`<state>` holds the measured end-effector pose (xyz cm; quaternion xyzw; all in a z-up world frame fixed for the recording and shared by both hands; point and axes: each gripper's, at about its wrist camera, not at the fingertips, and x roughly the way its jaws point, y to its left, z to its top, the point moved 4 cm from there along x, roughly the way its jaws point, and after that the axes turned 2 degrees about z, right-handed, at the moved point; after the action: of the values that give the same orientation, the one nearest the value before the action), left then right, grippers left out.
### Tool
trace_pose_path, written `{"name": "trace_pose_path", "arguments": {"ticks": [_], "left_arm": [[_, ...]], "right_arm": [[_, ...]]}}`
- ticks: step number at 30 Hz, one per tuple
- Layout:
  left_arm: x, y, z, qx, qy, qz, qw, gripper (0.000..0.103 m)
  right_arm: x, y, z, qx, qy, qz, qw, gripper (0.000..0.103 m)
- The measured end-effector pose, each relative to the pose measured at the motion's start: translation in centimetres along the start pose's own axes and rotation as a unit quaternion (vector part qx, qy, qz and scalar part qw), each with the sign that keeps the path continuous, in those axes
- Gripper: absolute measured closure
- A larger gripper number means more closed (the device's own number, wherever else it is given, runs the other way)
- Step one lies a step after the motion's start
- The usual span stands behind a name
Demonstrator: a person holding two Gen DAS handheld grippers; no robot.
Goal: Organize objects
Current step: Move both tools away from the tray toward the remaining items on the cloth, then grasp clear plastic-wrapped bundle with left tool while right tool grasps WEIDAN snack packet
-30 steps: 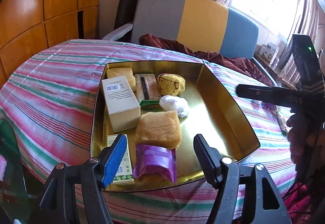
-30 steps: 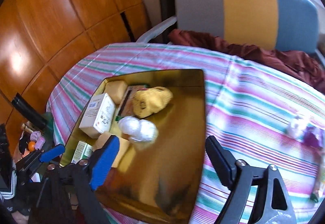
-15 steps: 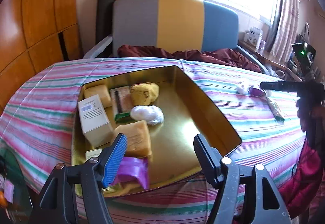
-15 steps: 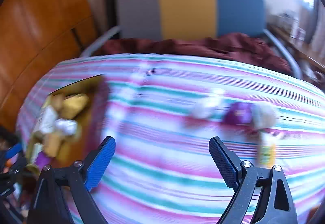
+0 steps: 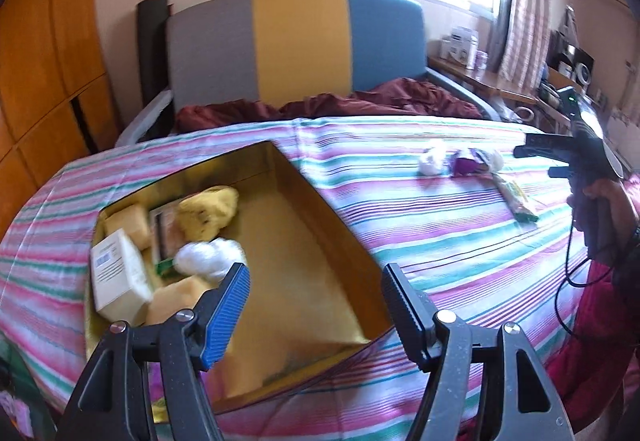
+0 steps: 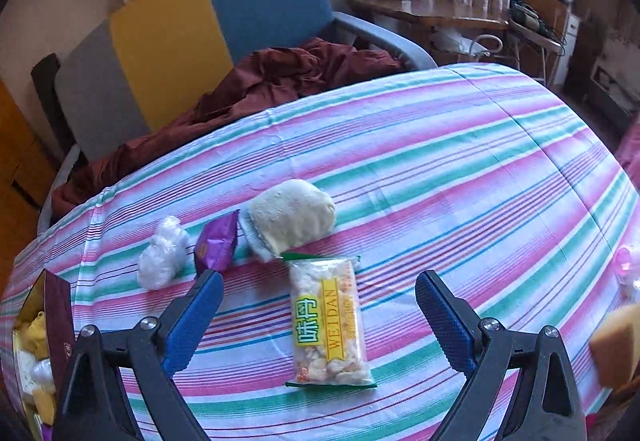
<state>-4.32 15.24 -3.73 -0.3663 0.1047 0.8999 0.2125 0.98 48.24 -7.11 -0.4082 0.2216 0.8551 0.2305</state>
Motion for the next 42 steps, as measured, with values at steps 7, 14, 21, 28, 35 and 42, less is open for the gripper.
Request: {"name": "trace_pose_path", "arguments": {"ticks": [7, 14, 21, 28, 35, 42], "left_arm": [[1.5, -4.6, 2.1, 0.037, 0.001, -0.050, 0.9981, 0.034], [5.0, -8.7, 4.2, 0.053, 0.036, -0.085, 0.9943, 0.034], [9.9, -11.7, 7.0, 0.048, 0.068, -0.103, 0.9912, 0.034], [15.8, -14.4, 10.3, 0.053, 0.080, -0.120, 0.9881, 0.034], [21.6, -16.6, 13.0, 0.070, 0.088, -0.112, 0.9873, 0.034], [27.2, -17.8, 13.3, 0.075, 0.126, -0.094, 0.9847, 0.036]], "right_arm": [[0.5, -4.2, 0.2, 0.100, 0.018, 0.001, 0.995, 0.003], [0.2, -7.1, 0.1, 0.191, 0.025, 0.033, 0.981, 0.001], [-0.2, -6.5, -0.1, 0.199, 0.031, 0.069, 0.977, 0.000], [-0.2, -6.0, -0.1, 0.201, 0.042, 0.098, 0.974, 0.000], [0.2, -5.4, -0.2, 0.200, 0.053, 0.121, 0.971, 0.000], [1.0, -5.1, -0.4, 0.203, 0.066, 0.126, 0.969, 0.000]]}}
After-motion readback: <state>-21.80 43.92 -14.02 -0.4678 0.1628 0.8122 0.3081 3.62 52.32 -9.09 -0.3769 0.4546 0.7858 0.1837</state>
